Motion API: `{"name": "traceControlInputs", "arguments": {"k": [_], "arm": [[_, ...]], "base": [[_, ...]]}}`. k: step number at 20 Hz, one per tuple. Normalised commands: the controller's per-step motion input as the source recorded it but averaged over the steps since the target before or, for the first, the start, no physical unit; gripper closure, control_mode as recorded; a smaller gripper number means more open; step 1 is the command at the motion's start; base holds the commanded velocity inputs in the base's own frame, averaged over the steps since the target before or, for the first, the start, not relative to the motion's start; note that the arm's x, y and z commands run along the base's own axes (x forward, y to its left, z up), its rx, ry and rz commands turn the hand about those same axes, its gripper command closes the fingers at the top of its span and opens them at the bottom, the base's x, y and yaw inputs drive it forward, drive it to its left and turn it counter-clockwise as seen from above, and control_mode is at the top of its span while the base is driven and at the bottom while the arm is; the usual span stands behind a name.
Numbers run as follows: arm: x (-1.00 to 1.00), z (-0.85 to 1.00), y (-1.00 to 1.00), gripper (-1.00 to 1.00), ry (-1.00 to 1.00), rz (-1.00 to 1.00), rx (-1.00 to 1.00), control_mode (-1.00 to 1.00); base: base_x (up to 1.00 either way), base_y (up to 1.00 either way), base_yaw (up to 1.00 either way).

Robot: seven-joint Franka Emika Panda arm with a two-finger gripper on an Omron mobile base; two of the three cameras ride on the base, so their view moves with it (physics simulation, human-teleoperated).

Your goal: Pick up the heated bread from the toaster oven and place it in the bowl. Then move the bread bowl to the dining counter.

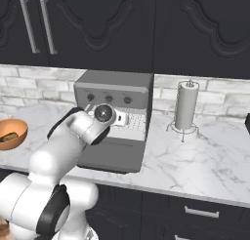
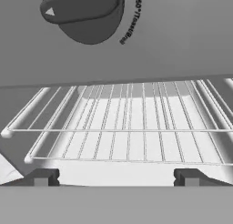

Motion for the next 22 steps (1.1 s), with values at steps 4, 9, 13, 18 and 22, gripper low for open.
{"name": "traceControlInputs", "arguments": {"k": [4, 9, 13, 18, 22], "arm": [[0.26, -0.03, -0.01, -1.0, -0.05, -0.01, 0.0, -1.0], [0.33, 0.0, 0.0, -1.0, -0.02, 0.0, 0.0, -1.0], [0.05, 0.0, 0.0, -1.0, 0.0, 0.0, 0.0, -1.0], [0.13, 0.0, 0.0, -1.0, -0.01, -0.01, 0.0, -1.0], [0.26, 0.0, 0.0, -1.0, -0.02, -0.01, 0.0, -1.0]], "base": [[0.0, 0.0, 0.0], [0.0, 0.0, 0.0], [0.0, 0.0, 0.0], [0.0, 0.0, 0.0], [0.0, 0.0, 0.0]]}}
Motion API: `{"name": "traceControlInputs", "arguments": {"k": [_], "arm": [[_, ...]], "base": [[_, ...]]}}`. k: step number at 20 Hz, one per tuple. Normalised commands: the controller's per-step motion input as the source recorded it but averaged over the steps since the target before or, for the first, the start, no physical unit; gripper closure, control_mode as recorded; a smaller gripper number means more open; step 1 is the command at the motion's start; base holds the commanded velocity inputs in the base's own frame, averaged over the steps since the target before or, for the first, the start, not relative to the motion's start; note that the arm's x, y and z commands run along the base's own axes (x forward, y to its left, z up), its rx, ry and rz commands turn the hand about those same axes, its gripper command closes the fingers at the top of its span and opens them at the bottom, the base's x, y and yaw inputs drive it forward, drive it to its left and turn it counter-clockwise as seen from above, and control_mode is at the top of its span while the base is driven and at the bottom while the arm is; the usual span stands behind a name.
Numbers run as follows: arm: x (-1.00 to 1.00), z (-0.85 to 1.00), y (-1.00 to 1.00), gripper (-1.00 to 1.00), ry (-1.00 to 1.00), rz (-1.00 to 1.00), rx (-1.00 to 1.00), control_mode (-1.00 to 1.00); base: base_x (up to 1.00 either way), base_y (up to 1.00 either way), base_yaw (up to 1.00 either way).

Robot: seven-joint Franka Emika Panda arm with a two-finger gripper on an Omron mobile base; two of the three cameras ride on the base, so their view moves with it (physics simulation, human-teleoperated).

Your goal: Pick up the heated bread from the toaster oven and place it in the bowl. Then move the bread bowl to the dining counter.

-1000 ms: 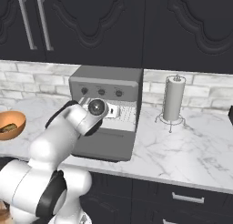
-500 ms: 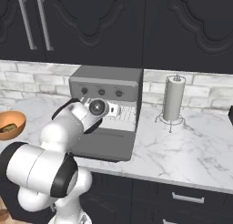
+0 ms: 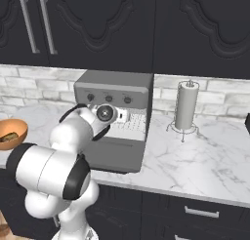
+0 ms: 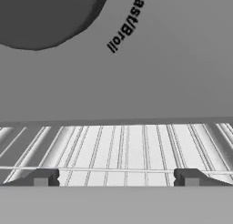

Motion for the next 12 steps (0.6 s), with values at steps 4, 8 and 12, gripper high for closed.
{"name": "traceControlInputs", "arguments": {"k": [4, 8, 12], "arm": [[0.15, -0.14, 0.0, -1.0, 0.0, 0.0, 0.0, -1.0], [0.02, -0.31, -0.08, -1.0, -0.04, 0.0, 0.01, -1.0], [0.0, -0.1, -0.03, -1.0, -0.12, 0.0, 0.0, -1.0]], "base": [[0.0, 0.0, 0.0], [0.0, 0.0, 0.0], [0.0, 0.0, 0.0]]}}
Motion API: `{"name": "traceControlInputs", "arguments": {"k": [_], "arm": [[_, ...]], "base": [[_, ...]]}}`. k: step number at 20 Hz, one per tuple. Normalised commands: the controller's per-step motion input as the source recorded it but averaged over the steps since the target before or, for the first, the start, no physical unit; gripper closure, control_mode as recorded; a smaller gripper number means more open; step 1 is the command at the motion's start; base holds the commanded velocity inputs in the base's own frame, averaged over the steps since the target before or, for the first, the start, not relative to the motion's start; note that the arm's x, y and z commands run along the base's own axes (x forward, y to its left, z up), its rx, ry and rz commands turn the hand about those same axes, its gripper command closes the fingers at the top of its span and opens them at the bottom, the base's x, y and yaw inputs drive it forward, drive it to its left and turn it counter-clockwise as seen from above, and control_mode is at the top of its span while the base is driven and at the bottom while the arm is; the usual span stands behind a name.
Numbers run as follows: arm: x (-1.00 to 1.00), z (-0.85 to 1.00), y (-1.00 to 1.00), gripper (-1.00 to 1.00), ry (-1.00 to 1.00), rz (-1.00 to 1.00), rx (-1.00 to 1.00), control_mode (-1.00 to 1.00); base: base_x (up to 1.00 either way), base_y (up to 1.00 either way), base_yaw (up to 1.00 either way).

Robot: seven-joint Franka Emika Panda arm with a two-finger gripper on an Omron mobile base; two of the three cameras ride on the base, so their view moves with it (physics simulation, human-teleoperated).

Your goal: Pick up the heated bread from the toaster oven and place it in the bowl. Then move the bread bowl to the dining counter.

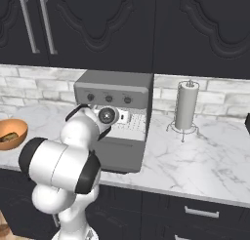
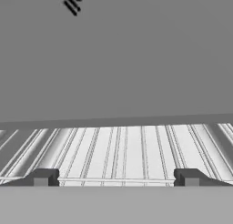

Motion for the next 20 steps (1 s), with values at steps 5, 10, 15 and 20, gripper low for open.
{"name": "traceControlInputs", "arguments": {"k": [5, 10, 15, 20], "arm": [[-0.14, -0.06, -0.07, -1.0, -0.15, 0.0, 0.0, -1.0], [-0.31, -0.21, -0.07, -1.0, -0.09, 0.0, 0.0, -1.0], [0.02, 0.08, -0.01, -1.0, -0.07, 0.0, 0.0, -1.0], [0.04, 0.17, 0.0, -1.0, -0.09, 0.0, 0.0, -1.0]], "base": [[0.0, 0.0, 0.0], [0.0, 0.0, 0.0], [0.0, 0.0, 0.0], [0.0, 0.0, 0.0]]}}
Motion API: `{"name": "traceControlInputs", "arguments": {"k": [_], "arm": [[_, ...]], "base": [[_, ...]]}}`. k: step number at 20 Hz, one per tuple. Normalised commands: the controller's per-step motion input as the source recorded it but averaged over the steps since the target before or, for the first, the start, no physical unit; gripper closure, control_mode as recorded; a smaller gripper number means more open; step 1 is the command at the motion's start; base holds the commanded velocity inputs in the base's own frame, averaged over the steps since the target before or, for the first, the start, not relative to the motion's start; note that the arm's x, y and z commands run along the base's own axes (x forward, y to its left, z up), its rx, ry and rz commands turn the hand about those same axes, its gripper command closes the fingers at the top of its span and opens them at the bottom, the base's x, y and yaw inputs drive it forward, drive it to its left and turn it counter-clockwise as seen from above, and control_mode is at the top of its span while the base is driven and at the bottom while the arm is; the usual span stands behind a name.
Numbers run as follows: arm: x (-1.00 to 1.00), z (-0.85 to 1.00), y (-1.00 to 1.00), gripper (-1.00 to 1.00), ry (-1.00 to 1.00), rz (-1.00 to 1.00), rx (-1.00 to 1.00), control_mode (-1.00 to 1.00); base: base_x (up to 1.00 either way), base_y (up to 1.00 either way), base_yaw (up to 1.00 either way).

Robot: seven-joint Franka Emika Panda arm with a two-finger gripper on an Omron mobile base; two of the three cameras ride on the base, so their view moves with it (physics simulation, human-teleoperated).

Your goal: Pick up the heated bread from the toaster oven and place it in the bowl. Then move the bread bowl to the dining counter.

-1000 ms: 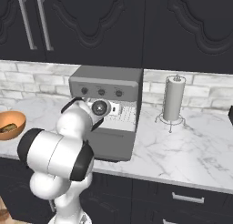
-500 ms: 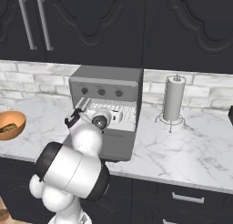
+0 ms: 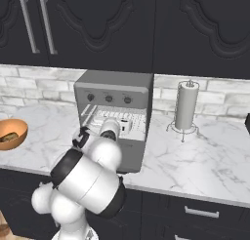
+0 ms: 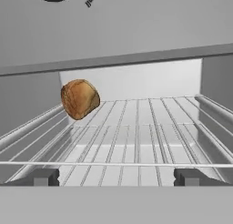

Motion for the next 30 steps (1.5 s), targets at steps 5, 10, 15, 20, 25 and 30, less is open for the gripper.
{"name": "traceControlInputs", "arguments": {"k": [5, 10, 15, 20, 25, 30], "arm": [[0.01, -0.21, -0.06, -1.0, -0.04, 0.0, 0.09, -1.0], [0.03, -0.05, -0.04, -1.0, -0.05, 0.0, 0.19, -1.0], [0.22, -0.03, 0.0, -1.0, -0.01, 0.0, 0.03, -1.0], [0.22, -0.15, -0.01, -1.0, -0.01, 0.0, 0.0, -1.0], [0.06, -0.1, -0.11, -1.0, -0.03, 0.0, 0.06, -1.0], [0.18, -0.02, -0.06, -1.0, -0.03, -0.02, 0.06, -1.0]], "base": [[0.0, 0.0, 0.0], [0.0, 0.0, 0.0], [0.0, 0.0, 0.0], [0.0, 0.0, 0.0], [0.0, 0.0, 0.0], [0.0, 0.0, 0.0]]}}
